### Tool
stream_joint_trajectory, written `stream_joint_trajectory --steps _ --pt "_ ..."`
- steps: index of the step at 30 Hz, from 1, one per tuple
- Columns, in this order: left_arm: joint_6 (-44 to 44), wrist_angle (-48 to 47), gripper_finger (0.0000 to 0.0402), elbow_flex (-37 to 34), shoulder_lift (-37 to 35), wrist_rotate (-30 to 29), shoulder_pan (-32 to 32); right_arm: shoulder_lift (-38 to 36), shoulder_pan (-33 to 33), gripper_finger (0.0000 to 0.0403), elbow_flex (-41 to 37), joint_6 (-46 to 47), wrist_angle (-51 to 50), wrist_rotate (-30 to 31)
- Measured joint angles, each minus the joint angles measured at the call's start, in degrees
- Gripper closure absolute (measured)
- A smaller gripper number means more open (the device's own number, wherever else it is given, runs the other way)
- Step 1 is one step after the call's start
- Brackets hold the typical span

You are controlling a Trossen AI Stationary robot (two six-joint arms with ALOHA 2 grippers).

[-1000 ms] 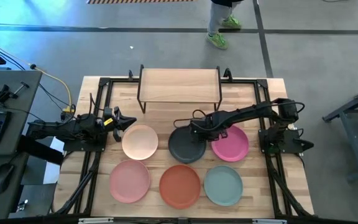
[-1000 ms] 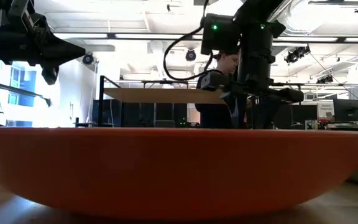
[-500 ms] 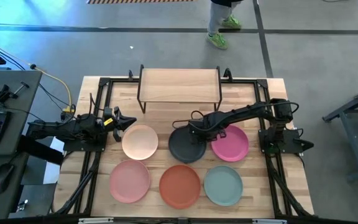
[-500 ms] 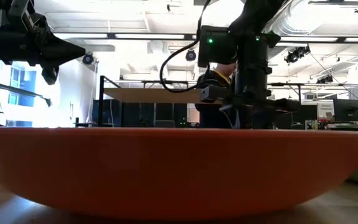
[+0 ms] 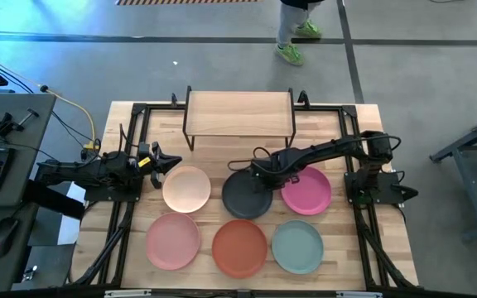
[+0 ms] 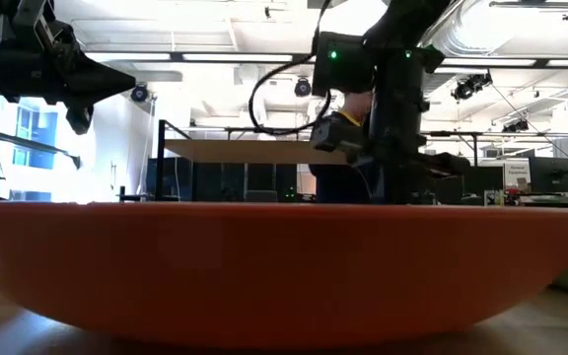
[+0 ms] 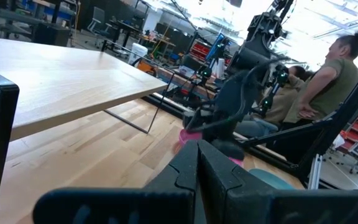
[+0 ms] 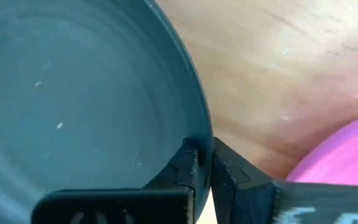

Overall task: Place and stack plates onto a shelf
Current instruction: Put the black plate on the shelf

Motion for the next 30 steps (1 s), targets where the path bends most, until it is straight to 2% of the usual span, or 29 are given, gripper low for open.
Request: stream_joint_trajectory --steps 5,19,25,30 --pt "0.0 0.0 0.0401 -0.01 0.01 0.07 0.0 -6.58 -1.01 0.0403 0.0 -3.13 -0.34 0.61" --pt "-0.01 -0.01 0.0401 -0.01 0.0 0.05 0.0 -25.92 -10.1 0.0403 -0.02 -9.63 -1.37 0.22" --pt "0.0 0.0 0.0401 -0.01 0.01 0.04 0.0 -27.52 -17.29 0.0403 -0.02 -4.87 0.53 10.83" --pt "0.0 0.0 0.0401 0.01 0.01 0.04 0.0 -27.52 -24.73 0.0403 -0.02 -3.16 4.65 11.73"
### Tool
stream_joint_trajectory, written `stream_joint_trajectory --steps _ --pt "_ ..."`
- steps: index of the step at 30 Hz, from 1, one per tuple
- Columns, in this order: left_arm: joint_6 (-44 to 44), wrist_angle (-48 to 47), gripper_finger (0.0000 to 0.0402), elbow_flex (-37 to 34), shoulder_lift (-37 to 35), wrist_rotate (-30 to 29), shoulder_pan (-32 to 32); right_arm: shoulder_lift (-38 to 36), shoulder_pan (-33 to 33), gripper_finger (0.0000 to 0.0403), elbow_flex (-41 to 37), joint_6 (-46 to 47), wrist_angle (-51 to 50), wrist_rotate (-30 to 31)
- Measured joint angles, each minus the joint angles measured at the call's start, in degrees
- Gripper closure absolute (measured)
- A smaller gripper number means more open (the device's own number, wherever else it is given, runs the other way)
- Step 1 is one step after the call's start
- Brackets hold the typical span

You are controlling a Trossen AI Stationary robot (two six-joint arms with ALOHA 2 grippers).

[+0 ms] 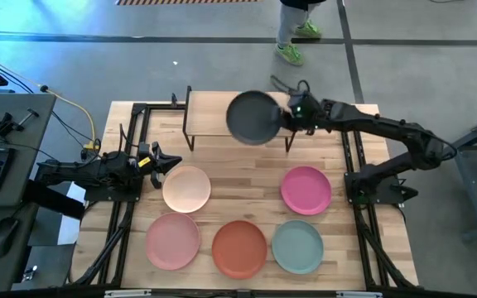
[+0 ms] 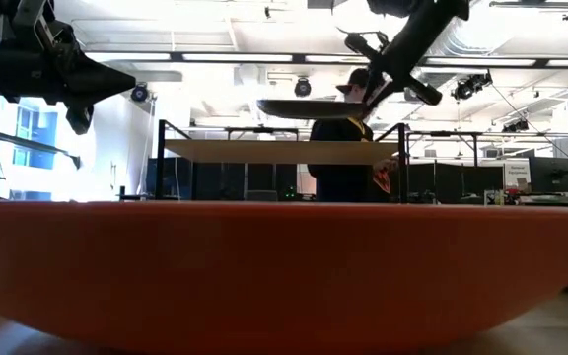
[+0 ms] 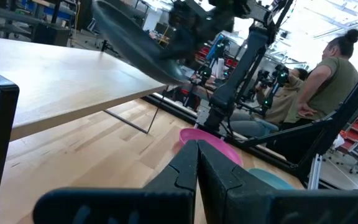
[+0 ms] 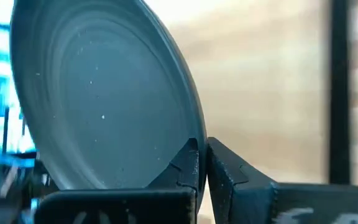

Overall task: Place and stack plates onto a shelf
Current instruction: Put the black plate on the shelf

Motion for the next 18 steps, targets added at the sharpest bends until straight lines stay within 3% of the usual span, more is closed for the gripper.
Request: stream_joint_trajectory --steps 7,18 --pt "0.0 0.0 0.0401 -0.02 0.0 -0.02 -0.01 0.0 -5.86 0.0403 0.0 2.1 -5.8 -1.13" --pt "0.0 0.0 0.0401 -0.02 0.0 -0.03 0.0 1.52 -5.73 0.0403 0.0 4.52 -5.25 -1.62"
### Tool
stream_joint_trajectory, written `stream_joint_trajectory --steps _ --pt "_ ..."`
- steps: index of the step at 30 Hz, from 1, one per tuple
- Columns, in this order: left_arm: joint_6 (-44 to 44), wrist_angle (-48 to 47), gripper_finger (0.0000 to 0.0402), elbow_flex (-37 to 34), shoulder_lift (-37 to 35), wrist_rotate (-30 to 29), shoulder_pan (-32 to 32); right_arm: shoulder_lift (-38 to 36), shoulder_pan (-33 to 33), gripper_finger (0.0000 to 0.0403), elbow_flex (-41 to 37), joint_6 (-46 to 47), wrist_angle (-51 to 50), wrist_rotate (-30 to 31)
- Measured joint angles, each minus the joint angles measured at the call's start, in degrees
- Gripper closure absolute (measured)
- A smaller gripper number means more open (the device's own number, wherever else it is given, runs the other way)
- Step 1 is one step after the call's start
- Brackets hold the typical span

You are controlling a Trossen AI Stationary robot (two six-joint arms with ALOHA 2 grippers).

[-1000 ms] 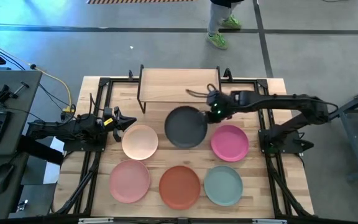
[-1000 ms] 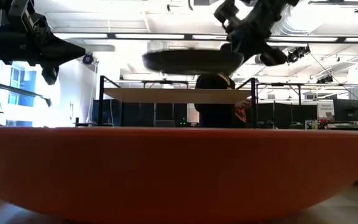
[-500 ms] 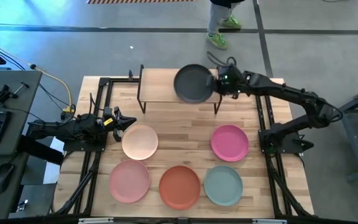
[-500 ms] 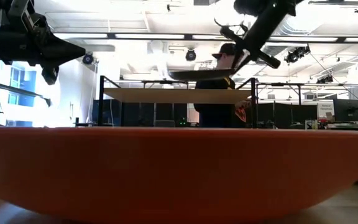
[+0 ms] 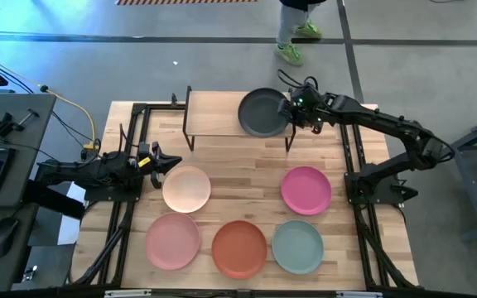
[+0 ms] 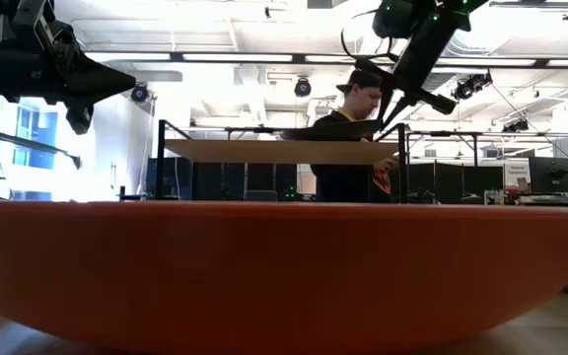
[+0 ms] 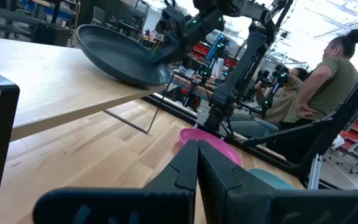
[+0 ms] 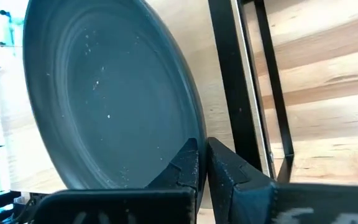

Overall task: Place and stack plates onto a shelf
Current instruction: Put the black plate on the shelf

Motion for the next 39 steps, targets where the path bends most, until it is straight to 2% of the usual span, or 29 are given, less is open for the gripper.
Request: stream_joint_trajectory --steps 5,10,21,27,30,33,36,39 --pt "-0.01 -0.01 0.0401 0.0 0.0 -0.01 -0.02 2.06 0.0 0.0403 0.0 0.05 1.57 -1.26" --pt "0.0 0.0 0.0401 0.01 0.0 -0.01 -0.01 2.11 -0.14 0.0396 0.0 -0.35 1.54 -0.05" --pt "-0.01 0.0 0.0401 0.01 -0.02 -0.01 -0.02 0.97 -1.56 0.0286 0.0 -4.46 2.09 0.72" --pt "0.0 0.0 0.0401 0.01 -0.01 0.0 -0.02 -4.15 -4.84 0.027 0.0 -9.42 1.65 2.13" --pt "0.0 0.0 0.0401 0.02 0.0 -0.01 0.0 -6.57 -5.42 0.027 0.0 -9.53 3.57 3.73" --pt "0.0 0.0 0.0401 0.01 0.0 0.0 -0.01 -6.5 -3.88 0.0284 0.78 -10.85 9.74 2.57" --pt "0.0 -0.01 0.0401 0.01 -0.01 0.0 -0.02 -3.06 -1.41 0.0333 6.39 -15.77 10.96 1.7" --pt "0.0 0.0 0.0401 0.02 0.0 -0.01 -0.02 2.65 -0.49 0.039 15.3 -23.75 4.69 0.06"
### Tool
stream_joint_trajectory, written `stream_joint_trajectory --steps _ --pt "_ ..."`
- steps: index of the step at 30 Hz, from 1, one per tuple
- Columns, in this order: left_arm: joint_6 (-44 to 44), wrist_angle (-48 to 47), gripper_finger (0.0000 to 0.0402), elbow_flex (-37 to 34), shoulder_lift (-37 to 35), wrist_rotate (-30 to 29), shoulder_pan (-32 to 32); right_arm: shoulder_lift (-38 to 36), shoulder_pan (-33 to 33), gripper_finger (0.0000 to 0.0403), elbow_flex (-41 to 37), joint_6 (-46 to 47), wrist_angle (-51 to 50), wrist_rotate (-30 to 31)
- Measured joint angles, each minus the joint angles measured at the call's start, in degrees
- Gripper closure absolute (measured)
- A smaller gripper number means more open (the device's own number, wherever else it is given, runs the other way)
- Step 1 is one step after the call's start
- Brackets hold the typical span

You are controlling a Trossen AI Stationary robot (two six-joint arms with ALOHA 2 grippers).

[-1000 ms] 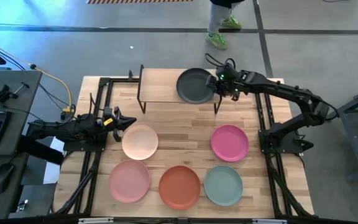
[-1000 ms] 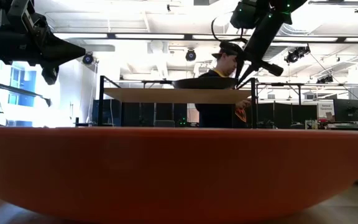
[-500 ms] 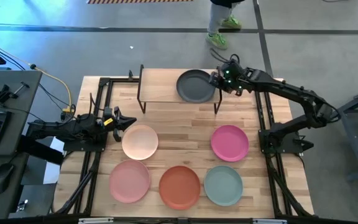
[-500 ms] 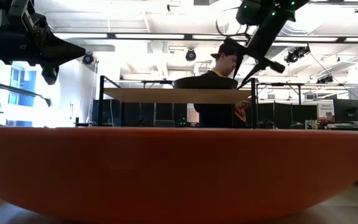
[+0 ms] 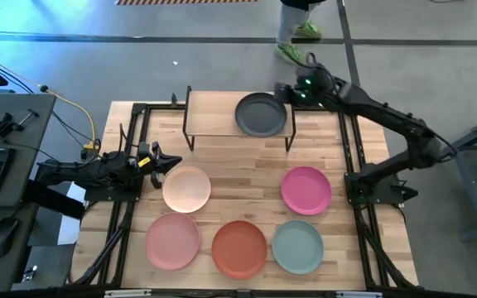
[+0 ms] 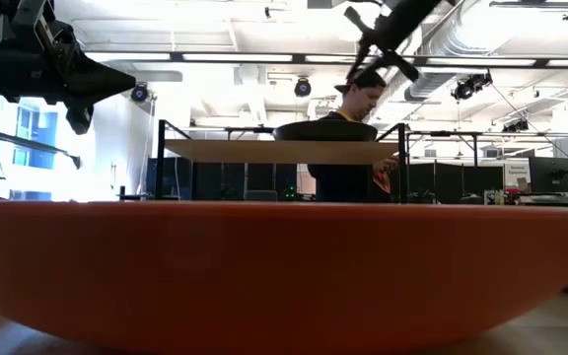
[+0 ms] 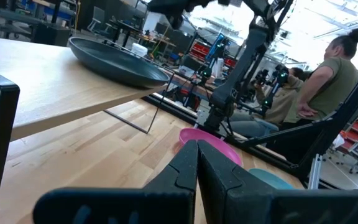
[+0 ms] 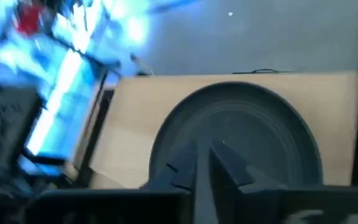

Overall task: Place and stack plates onto a shelf
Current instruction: Put the black plate on the shelf

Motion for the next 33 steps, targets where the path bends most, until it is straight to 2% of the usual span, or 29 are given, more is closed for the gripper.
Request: stream_joint_trajectory --steps 4,7,12,15,22,33 --pt "0.0 0.0 0.0401 -0.01 0.0 0.01 0.0 9.24 -0.16 0.0388 11.39 -7.39 -10.62 -2.44" --pt "0.0 0.0 0.0401 -0.02 0.0 0.0 0.0 16.17 0.3 0.04 17.53 -12.09 -16.29 -3.98" --pt "0.0 0.0 0.0401 -0.02 -0.02 0.0 0.0 25.12 2.66 0.0401 23.86 -16.47 -18.65 -8.0" --pt "0.0 0.0 0.0401 -0.01 0.0 0.01 0.01 29.02 3.77 0.0401 26.43 -18.46 -19.96 -8.29" --pt "0.0 0.0 0.0401 -0.02 -0.01 0.02 0.01 33.04 3.93 0.0402 27.44 -21.27 -22.03 -8.42" --pt "0.0 0.0 0.0401 -0.01 0.0 0.01 0.02 33.21 2.83 0.0403 27.63 -24.82 -27.88 -4.91"
